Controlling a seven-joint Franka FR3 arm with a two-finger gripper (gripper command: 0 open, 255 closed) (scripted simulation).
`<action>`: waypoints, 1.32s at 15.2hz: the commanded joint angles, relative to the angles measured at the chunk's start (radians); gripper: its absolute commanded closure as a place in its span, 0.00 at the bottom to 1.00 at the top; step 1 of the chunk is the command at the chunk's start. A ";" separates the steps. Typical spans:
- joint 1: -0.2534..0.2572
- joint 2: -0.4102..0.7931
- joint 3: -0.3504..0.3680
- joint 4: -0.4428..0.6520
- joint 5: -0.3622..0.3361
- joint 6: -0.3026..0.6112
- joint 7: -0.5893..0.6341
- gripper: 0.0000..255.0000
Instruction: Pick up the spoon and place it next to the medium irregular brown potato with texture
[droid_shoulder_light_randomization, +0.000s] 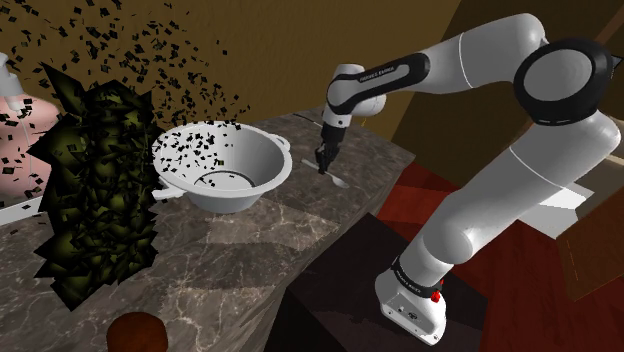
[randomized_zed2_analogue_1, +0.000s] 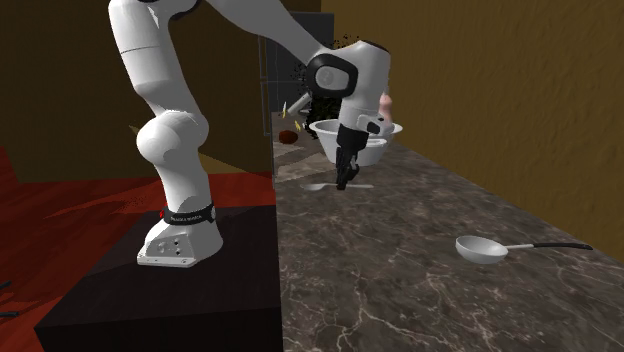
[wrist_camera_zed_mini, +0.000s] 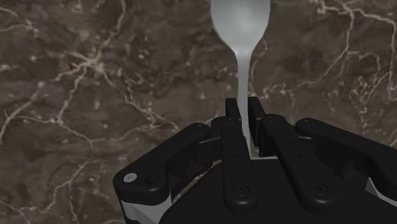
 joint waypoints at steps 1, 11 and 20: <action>-0.001 -0.016 0.000 0.011 -0.004 -0.027 0.005 1.00; -0.004 -0.082 0.004 0.089 -0.018 -0.169 0.027 1.00; -0.004 -0.120 0.006 0.176 -0.025 -0.294 0.043 1.00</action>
